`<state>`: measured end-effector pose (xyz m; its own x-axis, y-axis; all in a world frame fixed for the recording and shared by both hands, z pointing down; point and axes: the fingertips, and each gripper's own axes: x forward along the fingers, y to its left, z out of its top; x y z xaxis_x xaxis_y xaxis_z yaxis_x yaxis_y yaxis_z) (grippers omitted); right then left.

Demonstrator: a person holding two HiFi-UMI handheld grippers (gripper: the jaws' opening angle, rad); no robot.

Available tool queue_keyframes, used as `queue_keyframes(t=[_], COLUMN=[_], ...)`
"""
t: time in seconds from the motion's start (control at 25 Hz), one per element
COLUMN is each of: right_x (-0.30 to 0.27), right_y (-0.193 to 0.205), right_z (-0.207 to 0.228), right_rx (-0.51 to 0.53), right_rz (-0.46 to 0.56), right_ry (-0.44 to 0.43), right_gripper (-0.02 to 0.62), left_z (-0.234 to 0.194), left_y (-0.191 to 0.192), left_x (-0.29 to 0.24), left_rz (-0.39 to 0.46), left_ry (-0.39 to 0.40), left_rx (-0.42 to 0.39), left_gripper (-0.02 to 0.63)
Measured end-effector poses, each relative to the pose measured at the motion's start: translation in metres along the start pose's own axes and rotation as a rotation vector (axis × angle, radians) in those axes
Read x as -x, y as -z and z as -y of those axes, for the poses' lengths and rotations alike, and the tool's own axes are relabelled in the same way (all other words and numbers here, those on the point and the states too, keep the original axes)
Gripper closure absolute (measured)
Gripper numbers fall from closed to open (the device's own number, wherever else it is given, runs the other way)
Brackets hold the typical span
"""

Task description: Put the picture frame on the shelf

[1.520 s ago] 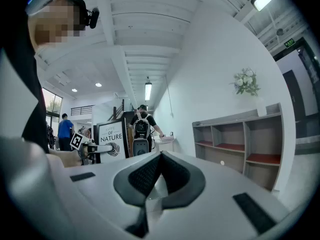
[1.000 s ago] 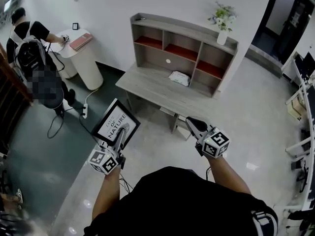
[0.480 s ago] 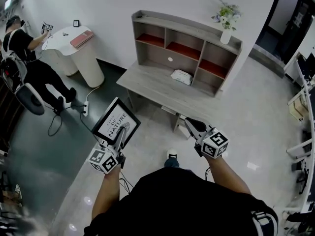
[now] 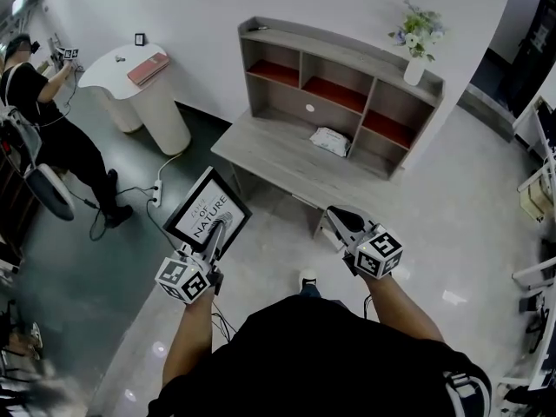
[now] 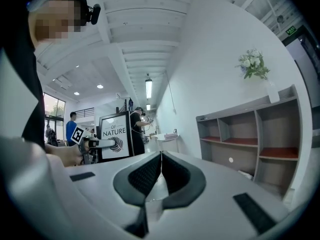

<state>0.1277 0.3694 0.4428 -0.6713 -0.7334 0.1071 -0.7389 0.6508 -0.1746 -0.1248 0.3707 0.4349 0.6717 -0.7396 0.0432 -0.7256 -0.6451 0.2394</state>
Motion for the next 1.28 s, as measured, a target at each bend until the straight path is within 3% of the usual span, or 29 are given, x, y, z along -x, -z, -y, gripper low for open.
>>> queue_keyframes(t=[1.28], right_x=[-0.133], right_y=[-0.017], right_z=[0.151], right_rx=[-0.01], right_rz=[-0.037], right_ry=[-0.05], right_gripper=[0.58], left_z=[-0.092], left_y=[-0.02], left_x=[-0.142], left_rz=[-0.033], left_ry=[-0.081], left_rx=[0.024], left_gripper=[0.578])
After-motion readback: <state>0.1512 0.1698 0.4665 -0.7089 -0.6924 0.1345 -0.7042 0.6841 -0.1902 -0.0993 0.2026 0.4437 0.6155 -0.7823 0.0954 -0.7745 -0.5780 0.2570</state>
